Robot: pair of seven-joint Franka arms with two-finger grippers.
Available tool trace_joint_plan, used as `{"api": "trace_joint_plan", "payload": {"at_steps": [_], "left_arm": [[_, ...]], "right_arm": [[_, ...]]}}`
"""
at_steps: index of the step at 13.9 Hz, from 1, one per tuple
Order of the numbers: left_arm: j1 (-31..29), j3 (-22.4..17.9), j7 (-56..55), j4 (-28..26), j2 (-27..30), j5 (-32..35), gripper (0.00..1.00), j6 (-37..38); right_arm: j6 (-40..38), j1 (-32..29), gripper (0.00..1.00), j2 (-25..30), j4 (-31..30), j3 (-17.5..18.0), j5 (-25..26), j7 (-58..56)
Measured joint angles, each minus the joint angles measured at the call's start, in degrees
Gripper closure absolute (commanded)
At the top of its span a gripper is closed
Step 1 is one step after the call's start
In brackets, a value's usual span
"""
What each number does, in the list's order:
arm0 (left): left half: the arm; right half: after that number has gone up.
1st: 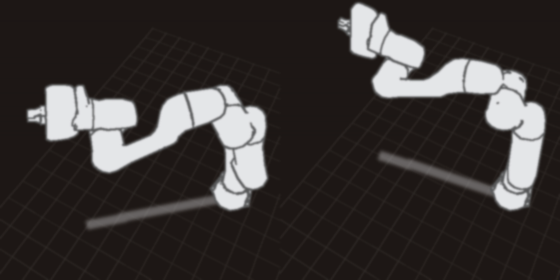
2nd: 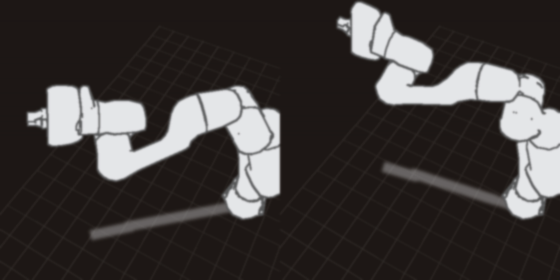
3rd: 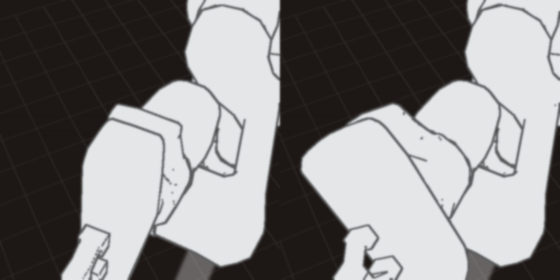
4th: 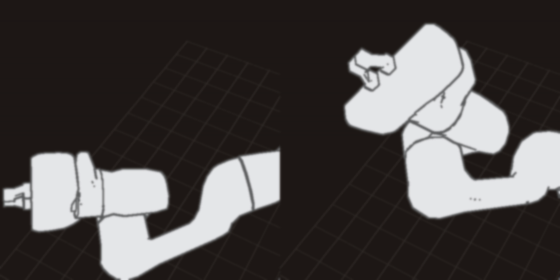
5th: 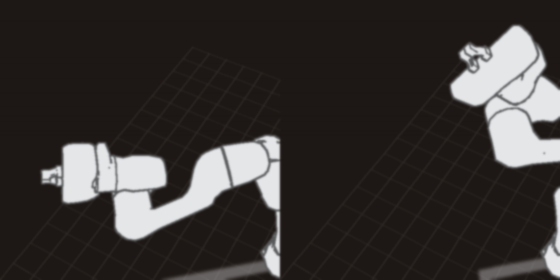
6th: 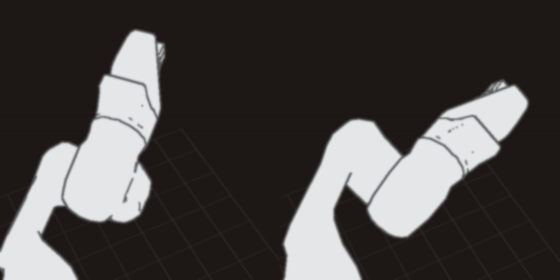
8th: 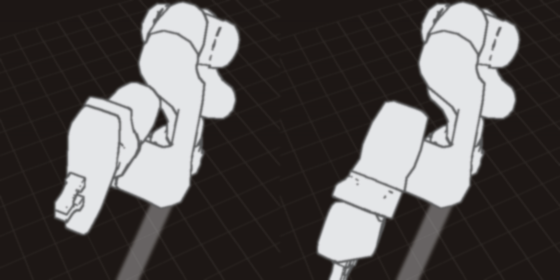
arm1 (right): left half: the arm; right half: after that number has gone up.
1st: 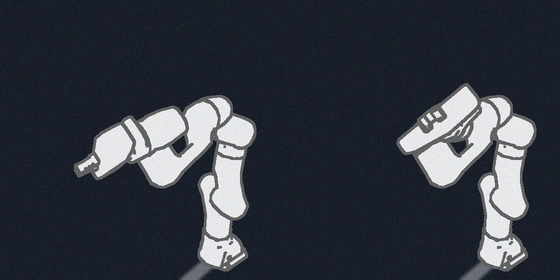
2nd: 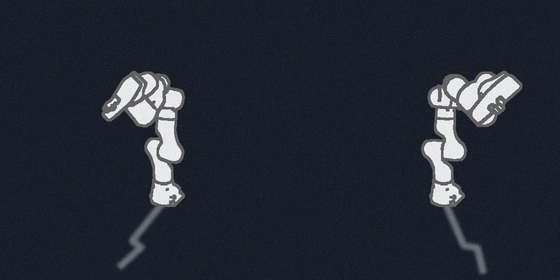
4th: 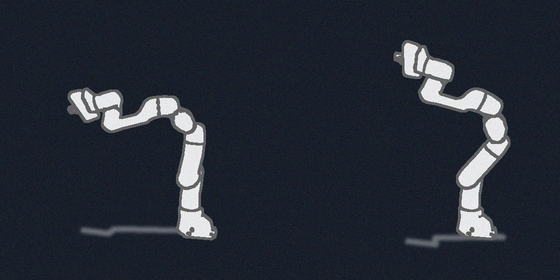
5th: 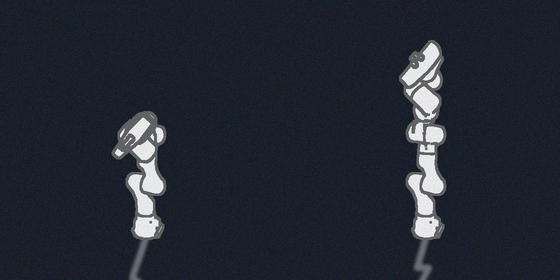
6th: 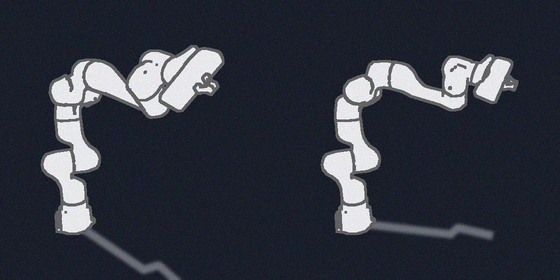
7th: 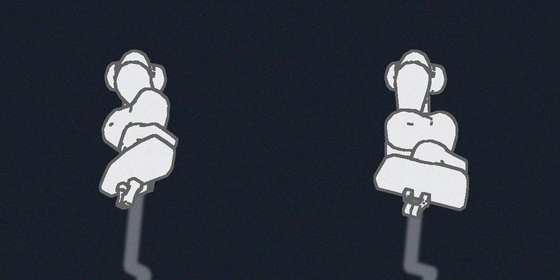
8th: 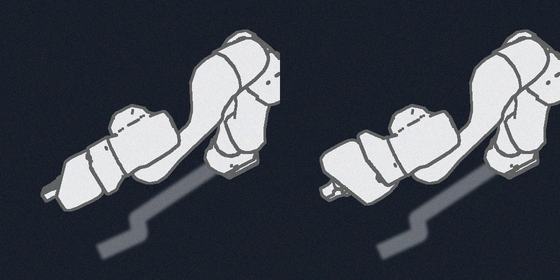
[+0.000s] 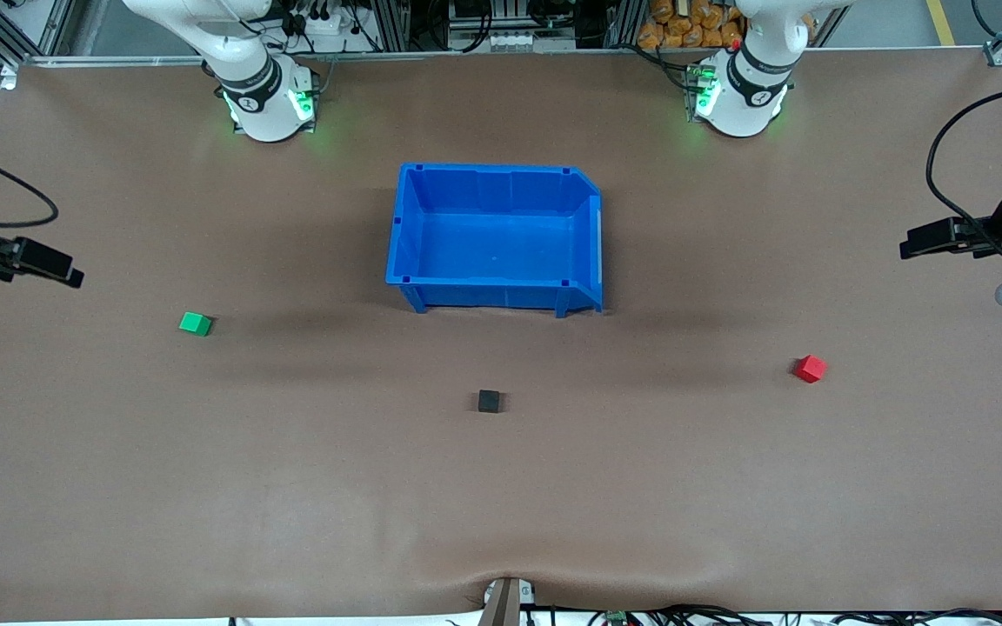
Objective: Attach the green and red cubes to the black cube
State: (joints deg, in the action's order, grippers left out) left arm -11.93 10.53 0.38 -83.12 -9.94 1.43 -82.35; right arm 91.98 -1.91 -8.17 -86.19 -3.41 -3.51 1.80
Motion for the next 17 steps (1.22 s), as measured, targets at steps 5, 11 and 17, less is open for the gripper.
{"api": "trace_joint_plan", "payload": {"at_steps": [5, 11, 17], "left_arm": [[-2.08, -0.15, 0.52, 0.03, -2.53, 0.0, 0.0, -1.58], [-1.99, -0.05, 0.89, -0.06, -10.27, 1.99, 0.0, -10.16], [-0.64, 0.65, 2.44, -0.29, -18.67, 2.78, 0.0, -15.98]], "right_arm": [[4.02, 0.2, 0.0, -2.88, 0.16, 0.13, 0.01, -0.02], [4.23, 0.28, 0.0, -3.43, 0.39, 0.17, 0.06, -0.01], [-2.19, -0.13, 0.0, -4.31, -0.23, -0.01, 1.53, -0.01]]}}
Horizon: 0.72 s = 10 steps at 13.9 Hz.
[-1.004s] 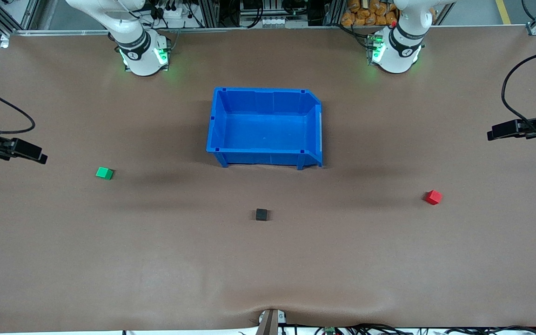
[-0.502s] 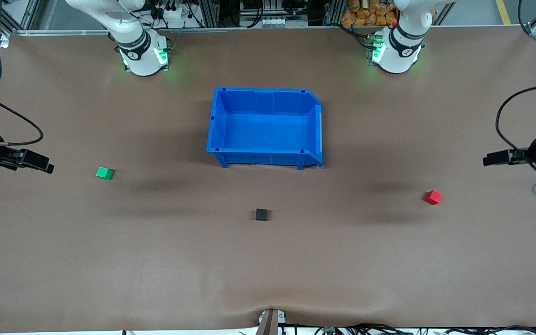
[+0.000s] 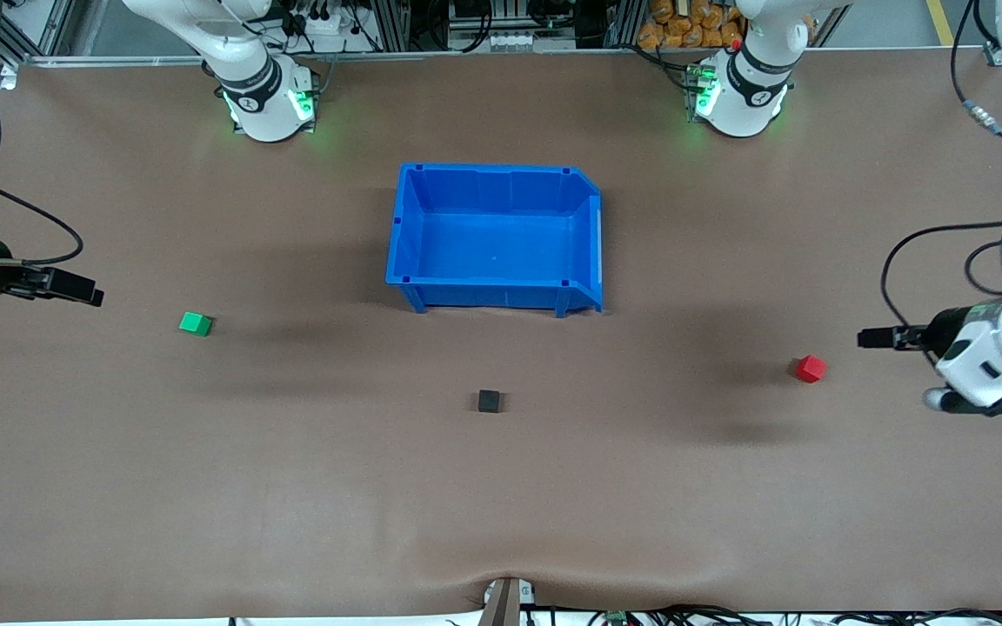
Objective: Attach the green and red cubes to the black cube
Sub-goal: 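Grasp the red cube with the left gripper while the right gripper grasps the green cube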
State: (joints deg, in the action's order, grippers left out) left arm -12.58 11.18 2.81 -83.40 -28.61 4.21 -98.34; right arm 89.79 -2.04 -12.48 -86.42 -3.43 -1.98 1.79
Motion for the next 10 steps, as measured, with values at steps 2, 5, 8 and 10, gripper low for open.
{"api": "trace_joint_plan", "payload": {"at_steps": [2, 5, 8, 10], "left_arm": [[0.67, 0.01, 0.99, -0.01, -3.25, 1.75, 0.0, -4.03], [2.82, 0.19, 1.43, -0.02, -7.6, 6.43, 0.0, -11.54], [4.17, 0.19, 1.44, -0.03, -11.19, 9.0, 0.0, -14.32], [3.9, 0.14, 2.4, -0.06, -12.63, 9.17, 0.0, -14.57]], "right_arm": [[3.23, -1.31, 0.0, -1.8, -3.09, -0.13, 0.06, -0.04], [12.3, -2.98, 0.0, -3.51, -10.81, -0.25, 0.07, -0.33], [24.83, -3.1, 0.0, -3.76, -18.61, -0.26, 1.06, -0.32], [31.82, -3.39, 0.0, -4.53, -23.34, -0.35, 1.28, -0.32]]}}
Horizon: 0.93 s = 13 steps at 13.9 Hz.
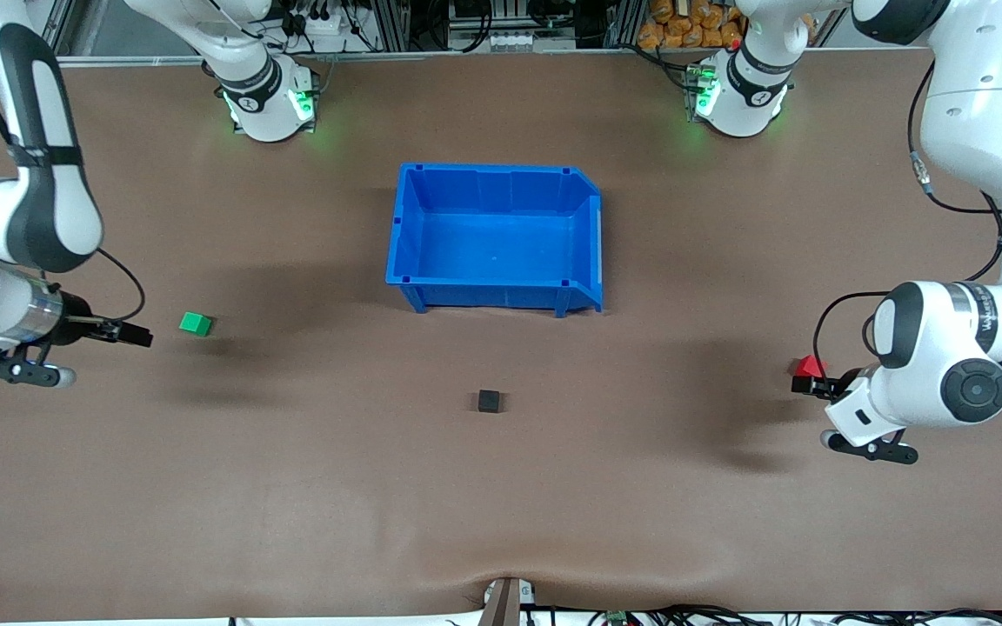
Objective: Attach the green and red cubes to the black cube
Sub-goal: 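Grasp the red cube with the left gripper while the right gripper grasps the green cube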
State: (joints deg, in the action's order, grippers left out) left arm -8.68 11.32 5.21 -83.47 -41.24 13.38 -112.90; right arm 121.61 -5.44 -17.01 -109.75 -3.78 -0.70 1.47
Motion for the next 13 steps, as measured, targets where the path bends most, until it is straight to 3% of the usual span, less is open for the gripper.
{"api": "trace_joint_plan", "payload": {"at_steps": [7, 8, 11, 13], "left_arm": [[-0.34, -0.05, 12.81, -1.48, -1.06, 0.07, 0.01, -0.4], [-0.43, -0.11, 13.87, -1.86, -1.1, 0.07, 0.03, -0.48], [-0.56, -0.21, 16.2, -2.51, -1.41, 0.08, 0.24, -0.91], [-0.56, -0.22, 17.96, -2.88, -1.48, 0.1, 0.27, -0.97]], "right_arm": [[10.59, -0.15, 0.0, -1.61, -10.5, 0.06, 0.04, 0.0], [12.93, -0.15, 0.0, -1.62, -12.18, 0.06, 0.04, 0.0], [20.72, -0.15, 0.0, -1.7, -18.02, 0.09, 0.06, 0.0], [21.91, -0.15, 0.0, -1.9, -19.53, 0.13, 0.09, 0.0]]}}
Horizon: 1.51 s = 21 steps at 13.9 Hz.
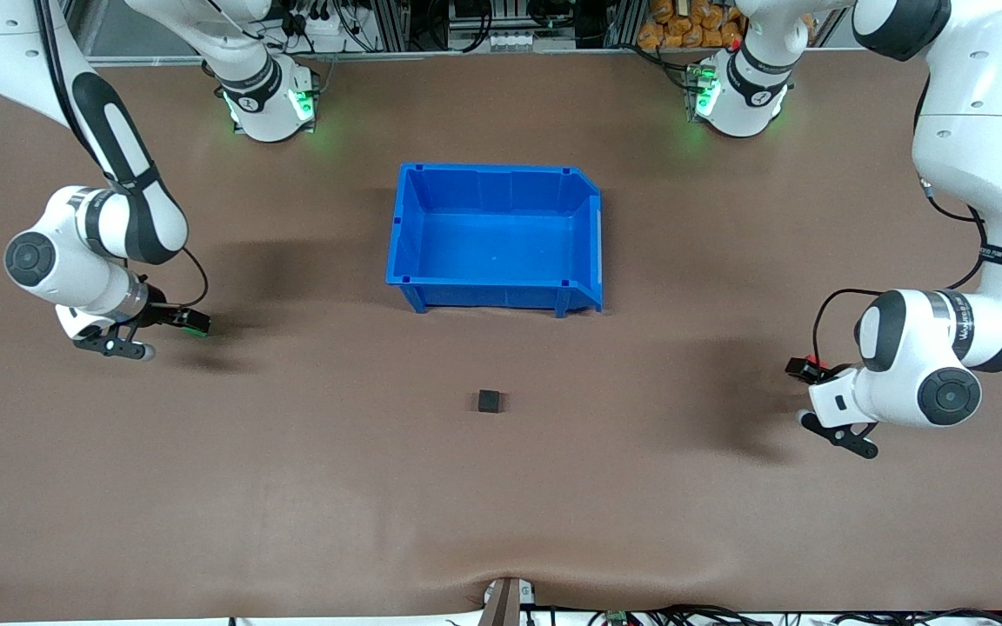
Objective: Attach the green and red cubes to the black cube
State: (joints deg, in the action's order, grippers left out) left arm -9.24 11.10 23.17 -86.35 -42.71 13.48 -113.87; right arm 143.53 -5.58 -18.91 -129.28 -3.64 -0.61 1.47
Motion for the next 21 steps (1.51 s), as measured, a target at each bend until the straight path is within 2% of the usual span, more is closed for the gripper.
{"api": "trace_joint_plan", "payload": {"at_steps": [5, 6, 7, 8, 9, 10, 11, 12, 13, 15, 17, 19, 21], "left_arm": [[-0.11, -0.1, 1.57, -0.84, -0.77, 0.03, 0.27, -0.35], [-0.12, -0.11, 1.62, -0.84, -0.92, 0.05, 0.31, -0.45], [-0.12, -0.12, 1.88, -0.86, -0.97, 0.3, 0.41, -0.49], [-0.15, -0.13, 2.16, -0.86, -0.96, 0.87, 0.52, -0.51], [-0.18, -0.14, 2.36, -0.86, -0.96, 1.17, 0.57, -0.54], [-0.21, -0.16, 2.45, -0.86, -0.96, 1.22, 0.57, -0.55], [-0.25, -0.17, 2.52, -0.86, -0.96, 1.24, 0.57, -0.56], [-0.26, -0.17, 2.61, -0.86, -0.96, 1.24, 0.56, -0.57], [-0.26, -0.17, 2.63, -0.86, -0.96, 1.24, 0.56, -0.57], [-0.26, -0.17, 2.63, -0.86, -0.96, 1.24, 0.58, -0.58], [-0.26, -0.17, 2.64, -0.86, -0.96, 1.24, 0.9, -0.58], [-0.31, -0.17, 2.64, -0.77, -0.95, 1.24, 0.99, -0.58], [-0.58, -0.17, 2.62, -0.74, -0.96, 1.22, 0.99, -0.62]], "right_arm": [[2.02, 0.0, 0.0, -2.49, -0.21, 0.0, 0.04, 0.0], [2.36, 0.0, 0.0, -2.95, -0.21, 0.0, 0.04, 0.0], [2.53, 0.0, 0.06, -3.19, -0.21, 0.0, 0.04, 0.0], [2.61, 0.0, 0.16, -3.28, -0.2, 0.0, 0.04, -0.01], [2.7, 0.0, 0.23, -3.3, -0.2, 0.0, 0.04, -0.01], [2.86, 0.0, 0.35, -3.34, -0.2, 0.0, 0.04, -0.01], [3.13, 0.0, 0.57, -3.41, -0.19, 0.0, 0.05, -0.01], [3.35, 0.0, 0.86, -3.52, -0.19, 0.0, 0.05, -0.01], [3.5, 0.0, 1.0, -3.64, -0.19, 0.0, 0.05, -0.01], [3.53, 0.0, 1.0, -3.85, -0.18, 0.01, 0.05, -0.03], [3.49, 0.0, 1.0, -3.85, -0.16, 0.03, 0.07, -0.13], [3.4, 0.0, 1.0, -3.85, -0.15, 0.09, 0.1, -1.44], [3.39, 0.0, 1.0, -3.85, -0.14, 0.09, 0.12, -4.4]]}}
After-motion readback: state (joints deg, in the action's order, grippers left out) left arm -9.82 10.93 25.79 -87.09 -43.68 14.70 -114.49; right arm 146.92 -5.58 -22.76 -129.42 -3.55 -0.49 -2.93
